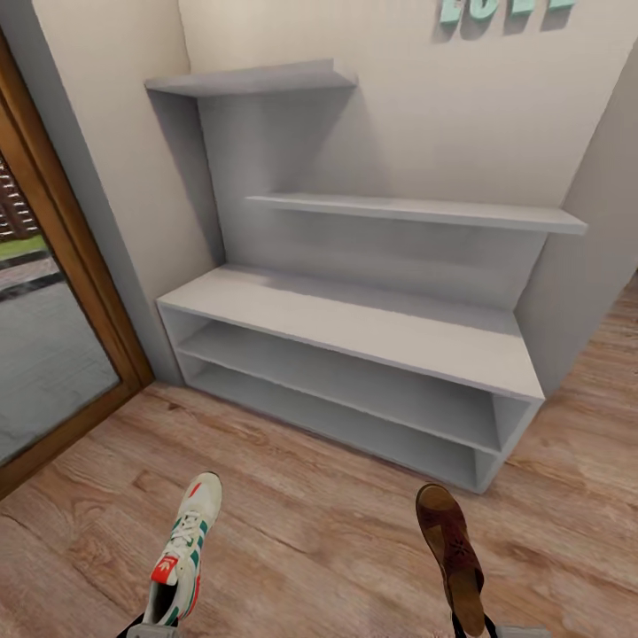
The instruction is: Pick up the two gym shoes and the two sandals from the corridor floor and place them onto the hallstand (shoe rack) in the corridor, making sure they are on the rack and not on the floor. Arrange them so the two gym shoes are next to each other and the two sandals are next to each other.
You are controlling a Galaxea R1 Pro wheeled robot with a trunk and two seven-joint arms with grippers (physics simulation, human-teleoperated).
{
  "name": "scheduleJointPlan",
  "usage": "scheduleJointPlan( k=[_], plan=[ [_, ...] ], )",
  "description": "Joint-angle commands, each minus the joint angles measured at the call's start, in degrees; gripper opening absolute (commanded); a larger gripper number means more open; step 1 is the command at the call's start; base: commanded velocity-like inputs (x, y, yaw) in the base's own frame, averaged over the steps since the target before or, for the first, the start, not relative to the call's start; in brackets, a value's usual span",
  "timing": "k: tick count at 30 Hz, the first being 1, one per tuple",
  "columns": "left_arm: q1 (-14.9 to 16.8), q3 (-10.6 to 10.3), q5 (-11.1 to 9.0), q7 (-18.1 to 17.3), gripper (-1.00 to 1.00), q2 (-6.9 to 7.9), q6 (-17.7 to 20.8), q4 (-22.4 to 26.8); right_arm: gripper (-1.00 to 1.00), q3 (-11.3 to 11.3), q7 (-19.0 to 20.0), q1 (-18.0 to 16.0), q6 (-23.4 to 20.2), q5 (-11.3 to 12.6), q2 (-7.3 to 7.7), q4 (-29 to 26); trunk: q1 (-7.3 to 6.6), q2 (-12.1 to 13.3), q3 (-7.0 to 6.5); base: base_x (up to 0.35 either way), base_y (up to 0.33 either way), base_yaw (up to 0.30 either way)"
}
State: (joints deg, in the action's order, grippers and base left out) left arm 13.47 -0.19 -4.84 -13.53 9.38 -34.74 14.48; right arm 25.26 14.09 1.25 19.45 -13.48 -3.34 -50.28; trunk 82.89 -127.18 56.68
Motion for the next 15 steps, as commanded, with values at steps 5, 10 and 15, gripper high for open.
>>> scheduleJointPlan(
  k=[5, 10, 15],
  plan=[
    [0.0, 0.0, -0.5, -0.5, -1.0, 0.02, -0.1, 0.0, -1.0, 0.3, 0.4, 0.0, 0.1, -0.1, -0.08, -0.1, -0.01, 0.0, 0.04, -0.103, 0.097, -0.262],
    [0.1, 0.0, -0.5, -0.5, -1.0, 0.02, -0.1, 0.0, -1.0, 0.3, 0.4, 0.0, 0.1, -0.1, -0.08, -0.2, -0.01, 0.0, 0.04, -0.21, 0.201, -0.262],
    [0.0, 0.0, -0.5, -0.5, -1.0, 0.02, -0.1, 0.0, -1.0, 0.3, 0.4, 0.0, 0.1, -0.1, -0.08, -0.2, -0.01, 0.0, 0.04, -0.222, 0.228, -0.262]
  ],
)
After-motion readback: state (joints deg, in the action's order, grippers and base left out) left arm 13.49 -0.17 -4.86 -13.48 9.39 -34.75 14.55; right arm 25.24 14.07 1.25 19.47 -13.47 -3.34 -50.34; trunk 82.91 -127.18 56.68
